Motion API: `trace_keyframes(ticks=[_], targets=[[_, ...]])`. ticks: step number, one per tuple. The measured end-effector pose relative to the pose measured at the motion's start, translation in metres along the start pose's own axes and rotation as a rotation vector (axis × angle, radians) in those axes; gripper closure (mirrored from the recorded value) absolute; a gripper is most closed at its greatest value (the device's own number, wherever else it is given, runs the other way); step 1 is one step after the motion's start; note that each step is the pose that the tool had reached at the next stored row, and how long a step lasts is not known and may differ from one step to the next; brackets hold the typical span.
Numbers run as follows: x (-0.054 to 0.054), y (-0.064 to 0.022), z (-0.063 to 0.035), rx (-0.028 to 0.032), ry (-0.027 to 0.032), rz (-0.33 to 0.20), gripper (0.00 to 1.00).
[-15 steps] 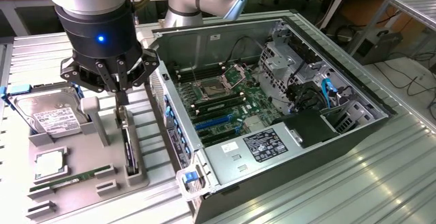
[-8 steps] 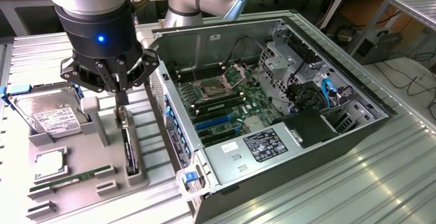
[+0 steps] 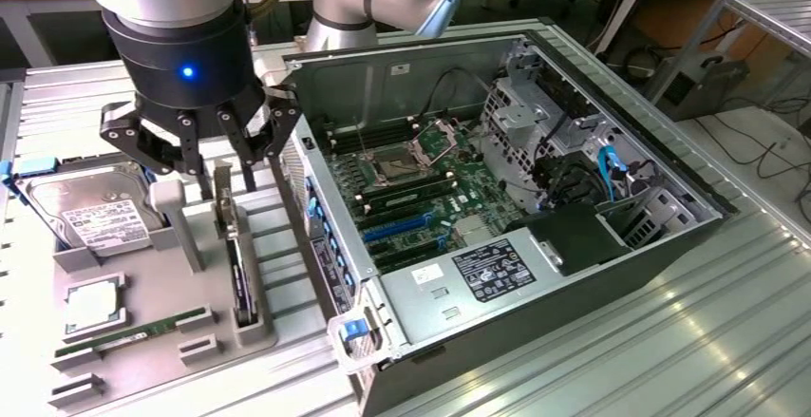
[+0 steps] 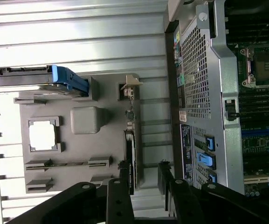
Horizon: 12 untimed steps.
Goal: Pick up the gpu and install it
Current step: 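Pick up the gpu and move the gpu toward the slot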
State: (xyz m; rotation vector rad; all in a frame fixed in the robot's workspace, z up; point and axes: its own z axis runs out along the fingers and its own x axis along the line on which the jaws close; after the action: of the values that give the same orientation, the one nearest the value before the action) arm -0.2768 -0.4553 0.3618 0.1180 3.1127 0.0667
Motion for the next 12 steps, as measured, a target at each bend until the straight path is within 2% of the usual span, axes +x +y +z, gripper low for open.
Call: trace_keyframes(ticks=[1,6,12], targets=[[0.0,0.0,0.0,0.0,0.0,0.0,0.58],[0.002,-0.0003,0.0039,0.0002,-0.0003,0.0,0.58],[0.008,-0.0014,0.0187,0.0003,-0.0002,0.0,0.58]])
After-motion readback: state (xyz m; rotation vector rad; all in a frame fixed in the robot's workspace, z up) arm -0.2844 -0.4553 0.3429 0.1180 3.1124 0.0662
